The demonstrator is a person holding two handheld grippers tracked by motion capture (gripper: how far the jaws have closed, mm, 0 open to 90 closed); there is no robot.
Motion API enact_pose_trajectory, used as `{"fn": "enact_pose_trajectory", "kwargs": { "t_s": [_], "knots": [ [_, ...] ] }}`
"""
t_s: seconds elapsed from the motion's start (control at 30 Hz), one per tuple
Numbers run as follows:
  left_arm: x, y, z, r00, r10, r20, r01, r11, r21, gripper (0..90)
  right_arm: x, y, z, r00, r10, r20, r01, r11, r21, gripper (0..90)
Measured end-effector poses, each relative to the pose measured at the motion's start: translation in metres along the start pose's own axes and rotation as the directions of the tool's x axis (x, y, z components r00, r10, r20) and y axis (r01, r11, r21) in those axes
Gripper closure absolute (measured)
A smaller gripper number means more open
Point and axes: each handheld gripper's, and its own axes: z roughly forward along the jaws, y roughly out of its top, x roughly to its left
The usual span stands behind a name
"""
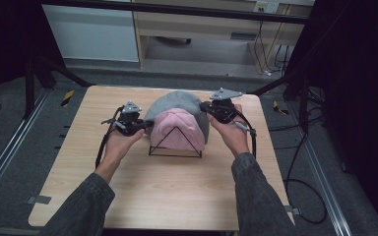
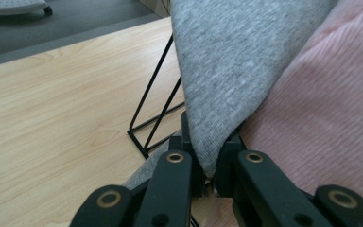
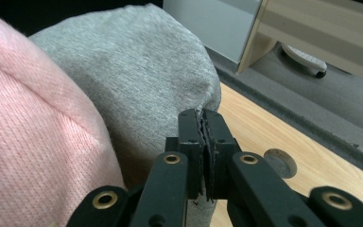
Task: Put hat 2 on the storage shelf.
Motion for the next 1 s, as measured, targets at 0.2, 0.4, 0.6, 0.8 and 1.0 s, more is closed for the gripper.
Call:
{"fn": "enact_pose_trajectory", "kwargs": {
  "t_s": [0.2,0.4,0.6,0.8,1.0],
  "knots": [
    [0.002,-0.006,0.004,0.9999,-0.014,0.006,0.014,0.9997,0.018,86.4,0.001,-0.004,0.004,0.9999,0.013,-0.002,-0.013,1.0,0.015,87.4],
    [0.0,-0.01,0.007,0.9999,-0.016,0.005,0.016,0.9993,0.034,86.0,0.001,-0.007,0.006,0.9998,0.02,0.001,-0.02,0.999,0.028,86.9],
    [0.001,-0.013,0.009,0.9996,-0.027,0.007,0.027,0.999,0.036,86.0,0.002,-0.01,0.007,0.9998,0.022,0.001,-0.022,0.999,0.034,87.0],
    [0.001,-0.016,0.01,0.999,-0.043,0.008,0.043,0.9984,0.038,84.2,0.002,-0.011,0.008,0.9995,0.031,0.004,-0.031,0.998,0.047,85.6],
    [0.002,-0.019,0.01,0.9983,-0.058,-0.001,0.058,0.9977,0.035,80.7,0.002,-0.013,0.009,0.9993,0.036,0.004,-0.036,0.998,0.053,83.8]
  ]
}}
